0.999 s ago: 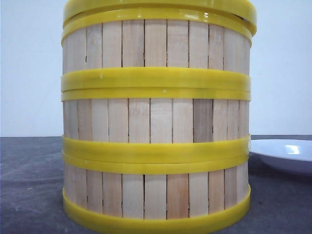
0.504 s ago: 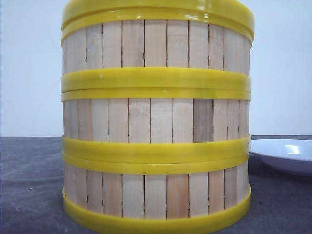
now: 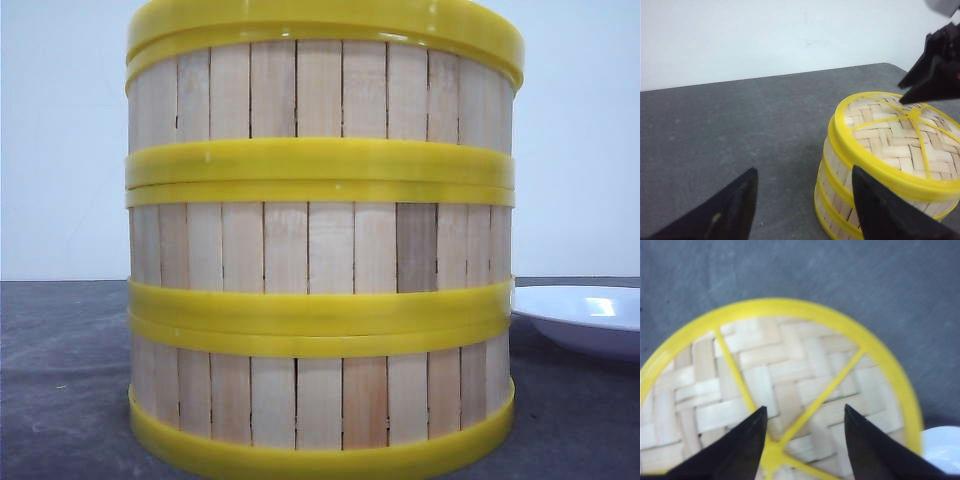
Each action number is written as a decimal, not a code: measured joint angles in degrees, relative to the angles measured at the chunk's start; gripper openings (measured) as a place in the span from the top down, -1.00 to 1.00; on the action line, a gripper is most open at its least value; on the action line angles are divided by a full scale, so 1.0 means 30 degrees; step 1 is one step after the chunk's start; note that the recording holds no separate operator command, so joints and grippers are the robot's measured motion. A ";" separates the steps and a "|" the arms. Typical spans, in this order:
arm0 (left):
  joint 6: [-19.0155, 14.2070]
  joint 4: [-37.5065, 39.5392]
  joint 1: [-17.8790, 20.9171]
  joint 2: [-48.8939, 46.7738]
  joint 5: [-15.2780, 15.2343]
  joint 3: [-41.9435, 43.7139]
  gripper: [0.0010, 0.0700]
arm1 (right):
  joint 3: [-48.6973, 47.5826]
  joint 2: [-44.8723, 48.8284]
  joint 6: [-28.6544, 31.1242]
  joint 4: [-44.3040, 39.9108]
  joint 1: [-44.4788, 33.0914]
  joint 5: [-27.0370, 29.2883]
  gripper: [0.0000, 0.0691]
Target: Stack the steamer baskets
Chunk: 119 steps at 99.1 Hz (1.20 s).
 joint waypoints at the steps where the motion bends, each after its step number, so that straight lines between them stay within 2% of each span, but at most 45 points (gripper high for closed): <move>1: 0.0000 0.0007 0.0000 0.0000 0.0000 0.0000 0.00 | 0.0000 -0.0153 0.0000 0.0095 0.0007 0.0168 0.14; 15: 0.0000 0.0007 0.0000 0.0000 0.0000 0.0000 0.00 | 0.0000 -0.2142 -0.0015 0.0714 0.0044 0.1727 0.13; 28: 0.0000 0.0219 0.0000 0.0000 0.0000 0.0000 0.00 | 0.0000 -0.4182 -0.0007 0.0867 0.0087 0.2703 -0.12; 35: 0.0000 0.0495 0.0000 0.0000 0.0000 0.0000 0.00 | 0.0000 -0.5166 -0.0007 0.0867 0.0175 0.2827 -0.18; 50: 0.0000 0.0838 0.0000 0.0036 0.0015 0.0000 0.00 | 0.0000 -0.7191 0.0058 0.0794 0.0685 0.3235 -0.20; 74: 0.0313 0.2098 0.0000 0.0262 0.0517 -0.0452 0.00 | -0.0168 -0.9675 0.0962 -0.1443 0.1683 0.6921 -0.21; 94: 0.0430 0.3177 0.0000 0.0270 0.1209 -0.2025 0.00 | -0.3067 -1.1861 0.2229 -0.1406 0.2696 0.8415 -0.21; 105: 0.0437 0.3643 0.0000 0.0270 0.2033 -0.3147 0.00 | -0.5887 -1.3427 0.3198 -0.0882 0.3228 0.9326 -0.21; 119: 0.0437 0.4029 0.0000 0.0277 0.2652 -0.4146 0.00 | -0.9755 -1.5482 0.4422 0.0197 0.3708 0.9369 -0.21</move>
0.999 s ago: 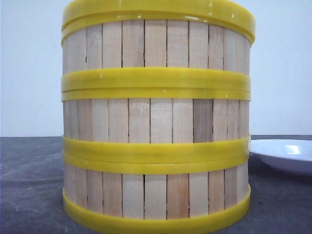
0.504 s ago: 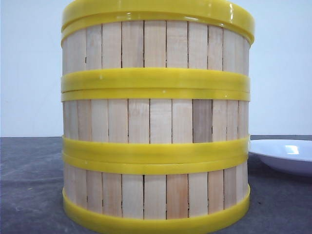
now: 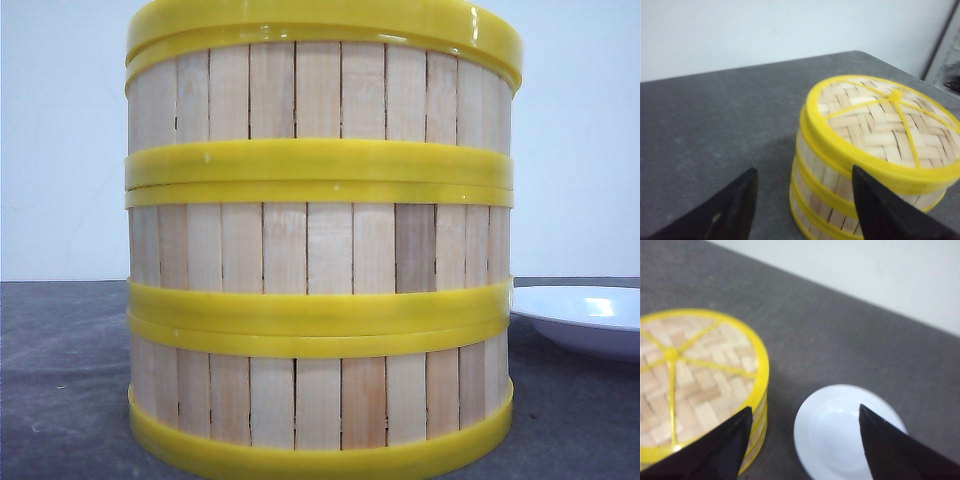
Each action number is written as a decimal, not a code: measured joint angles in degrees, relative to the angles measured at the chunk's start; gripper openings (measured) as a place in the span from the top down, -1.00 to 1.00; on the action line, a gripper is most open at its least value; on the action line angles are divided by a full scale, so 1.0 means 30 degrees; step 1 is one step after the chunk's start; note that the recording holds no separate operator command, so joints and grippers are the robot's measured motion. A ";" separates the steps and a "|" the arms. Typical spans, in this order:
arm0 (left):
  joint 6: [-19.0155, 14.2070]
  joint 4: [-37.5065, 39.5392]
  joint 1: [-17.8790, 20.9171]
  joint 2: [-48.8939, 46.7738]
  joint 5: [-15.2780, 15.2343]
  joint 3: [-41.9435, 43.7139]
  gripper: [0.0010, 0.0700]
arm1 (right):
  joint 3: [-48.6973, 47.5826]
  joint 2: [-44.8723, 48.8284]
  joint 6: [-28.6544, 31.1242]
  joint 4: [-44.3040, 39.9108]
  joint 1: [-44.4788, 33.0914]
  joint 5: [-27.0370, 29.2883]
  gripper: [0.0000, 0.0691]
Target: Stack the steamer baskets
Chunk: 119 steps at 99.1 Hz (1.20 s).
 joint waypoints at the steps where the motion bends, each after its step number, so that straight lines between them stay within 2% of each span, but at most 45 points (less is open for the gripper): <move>1: 0.0000 0.0029 0.0000 0.0000 0.0007 -0.0058 0.00 | -0.0262 -0.0124 0.0073 0.0102 0.0022 0.0000 -0.21; 19: -0.0007 0.0109 0.0000 0.0015 0.0357 -0.0823 0.00 | -0.4248 -0.1690 0.1093 0.1413 0.0073 -0.0007 -0.21; 37: 0.0000 0.0138 0.0000 0.0015 0.0357 -0.0831 0.01 | -0.4699 -0.1741 0.1537 0.2127 0.0073 -0.0007 -0.17; 43: 0.0000 0.0138 0.0000 0.0015 0.0357 -0.0831 0.15 | -0.4692 -0.1785 0.1581 0.2361 0.0073 0.0000 0.08; 51: -0.0007 0.0138 0.0000 0.0015 0.0364 -0.0831 0.68 | -0.4692 -0.1843 0.1574 0.2514 0.0073 0.0000 0.66; 55: -0.0007 0.0138 0.0000 0.0015 0.0357 -0.0831 0.81 | -0.4692 -0.1843 0.1574 0.2557 0.0073 -0.0007 0.81; 61: -0.0007 0.0138 0.0000 0.0015 0.0357 -0.0823 0.90 | -0.4692 -0.1843 0.1574 0.2637 0.0073 0.0000 0.91; 75: -0.0007 0.0117 0.0000 0.0015 0.0357 -0.0823 0.92 | -0.4692 -0.1843 0.1581 0.2637 0.0073 -0.0007 0.97; 119: 0.0000 0.0117 0.0000 0.0015 0.0357 -0.0823 0.92 | -0.4692 -0.1865 0.1581 0.2637 0.0073 0.0000 0.97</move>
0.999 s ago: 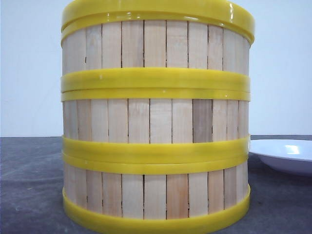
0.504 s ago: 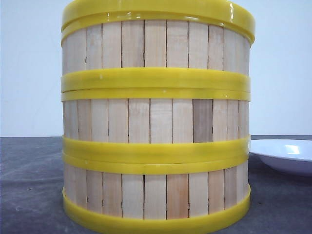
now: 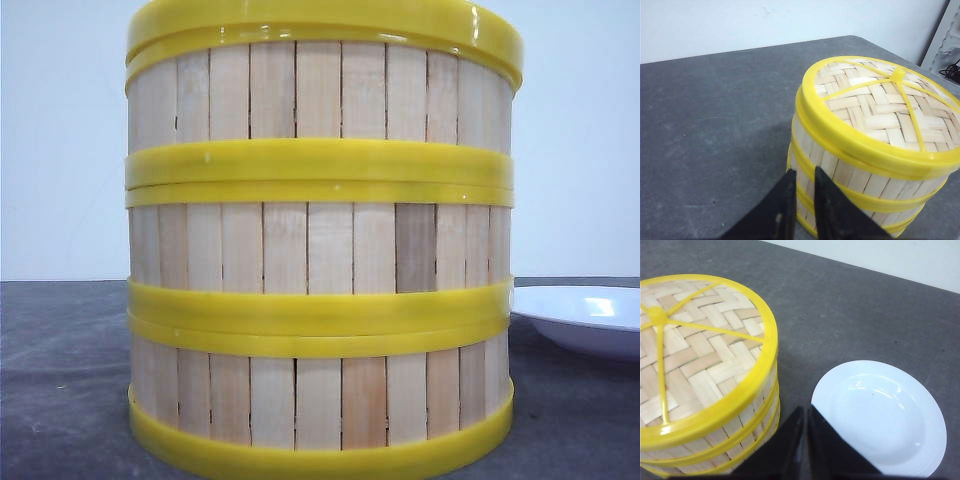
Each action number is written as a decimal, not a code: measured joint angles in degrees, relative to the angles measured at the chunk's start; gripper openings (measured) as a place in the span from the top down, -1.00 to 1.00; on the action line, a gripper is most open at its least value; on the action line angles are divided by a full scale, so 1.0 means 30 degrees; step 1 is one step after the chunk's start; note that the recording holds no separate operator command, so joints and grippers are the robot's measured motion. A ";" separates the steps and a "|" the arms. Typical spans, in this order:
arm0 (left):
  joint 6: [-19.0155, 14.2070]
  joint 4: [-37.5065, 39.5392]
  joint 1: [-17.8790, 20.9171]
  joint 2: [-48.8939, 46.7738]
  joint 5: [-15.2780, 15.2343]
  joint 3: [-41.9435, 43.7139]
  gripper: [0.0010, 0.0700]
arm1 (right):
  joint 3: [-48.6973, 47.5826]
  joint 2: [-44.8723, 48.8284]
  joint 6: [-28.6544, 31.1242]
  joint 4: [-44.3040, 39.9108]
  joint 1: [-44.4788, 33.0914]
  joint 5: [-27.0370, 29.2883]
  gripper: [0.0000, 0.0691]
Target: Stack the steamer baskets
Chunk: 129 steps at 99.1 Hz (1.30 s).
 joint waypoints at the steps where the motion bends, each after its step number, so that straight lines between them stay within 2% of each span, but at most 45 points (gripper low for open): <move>1: 0.0000 0.0000 0.0000 0.0000 0.0007 0.0000 0.92 | 0.0000 0.0000 0.0000 0.0000 0.0000 0.0000 0.97; 33: 0.0015 0.0000 0.0000 0.0000 0.0000 0.0000 0.92 | 0.0000 0.0000 0.0000 0.0000 0.0000 0.0000 0.97; 47: 0.0874 0.0000 0.0000 0.0000 -0.0124 0.0000 0.92 | 0.0000 0.0000 0.0000 0.0000 0.0000 0.0000 0.97; 56: 0.1406 0.0131 0.0226 0.0000 -0.0721 -0.0007 0.92 | 0.0000 0.0000 0.0000 0.0000 0.0000 0.0000 0.97; 69: 0.1508 0.0816 0.1362 0.0000 -0.1515 -0.0007 0.92 | 0.0000 0.0000 0.0000 0.0000 0.0000 -0.0007 0.97; 83: 0.1508 0.1807 0.3184 -0.0029 -0.1581 -0.0576 0.92 | 0.0000 0.0000 0.0000 0.0000 0.0000 0.0000 0.97; 108: 0.1275 0.6732 0.6666 -0.0845 -0.1610 -0.5129 0.92 | 0.0000 0.0000 0.0000 0.0000 0.0000 0.0000 0.97; 129: 0.1049 0.9384 0.7876 -0.1501 -0.1902 -0.8772 0.92 | 0.0000 0.0000 0.0000 0.0000 0.0000 0.0000 0.97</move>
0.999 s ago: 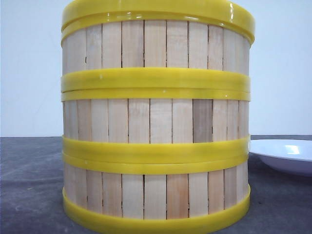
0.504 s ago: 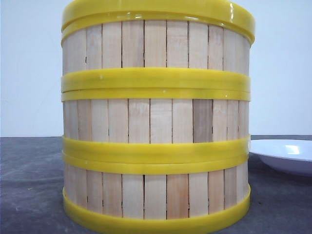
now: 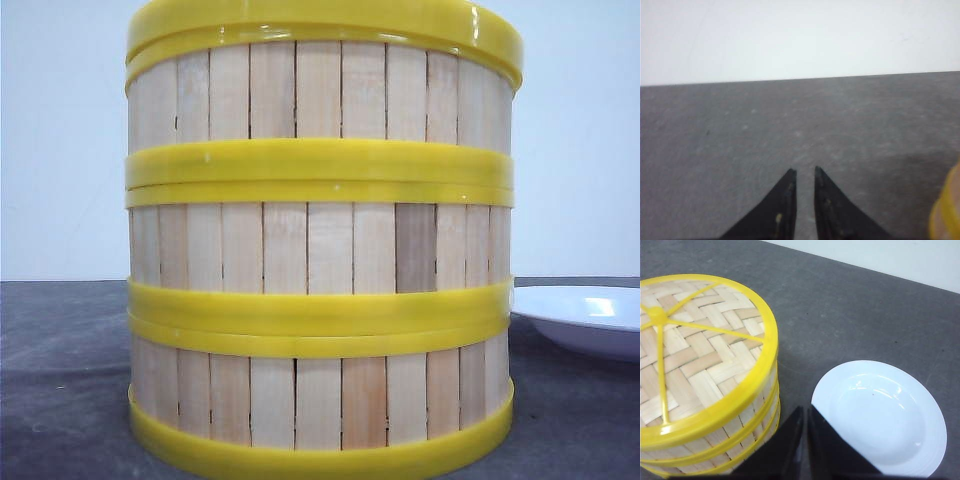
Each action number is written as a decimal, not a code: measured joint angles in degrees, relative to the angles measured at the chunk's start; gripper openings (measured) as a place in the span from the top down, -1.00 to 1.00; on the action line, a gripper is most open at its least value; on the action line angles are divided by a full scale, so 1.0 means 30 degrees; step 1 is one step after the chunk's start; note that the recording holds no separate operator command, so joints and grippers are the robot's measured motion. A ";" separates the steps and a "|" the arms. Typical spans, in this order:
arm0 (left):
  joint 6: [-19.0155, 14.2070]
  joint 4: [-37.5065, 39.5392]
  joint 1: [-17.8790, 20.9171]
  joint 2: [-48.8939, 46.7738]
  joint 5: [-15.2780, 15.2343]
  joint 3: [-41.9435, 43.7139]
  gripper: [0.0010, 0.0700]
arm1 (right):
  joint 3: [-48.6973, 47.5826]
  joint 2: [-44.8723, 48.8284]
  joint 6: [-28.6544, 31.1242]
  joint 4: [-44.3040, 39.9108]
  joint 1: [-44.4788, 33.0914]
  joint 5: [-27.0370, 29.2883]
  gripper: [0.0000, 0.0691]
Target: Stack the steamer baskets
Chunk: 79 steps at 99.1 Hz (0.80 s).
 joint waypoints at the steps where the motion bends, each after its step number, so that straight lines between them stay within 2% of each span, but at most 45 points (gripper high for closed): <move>1: 0.0000 0.0036 0.0000 -0.0051 -0.0029 -0.0146 0.92 | 0.0000 0.0000 0.0000 0.0000 0.0000 0.0000 0.97; 31: -0.0007 0.0109 0.0029 -0.2280 -0.1953 -0.3177 0.92 | 0.0000 0.0007 0.0000 0.0007 0.0000 0.0000 0.97; 79: -0.0007 0.0444 0.0029 -0.3665 -0.1996 -0.4146 0.92 | 0.0000 0.0000 0.0000 0.0007 0.0000 0.0000 0.97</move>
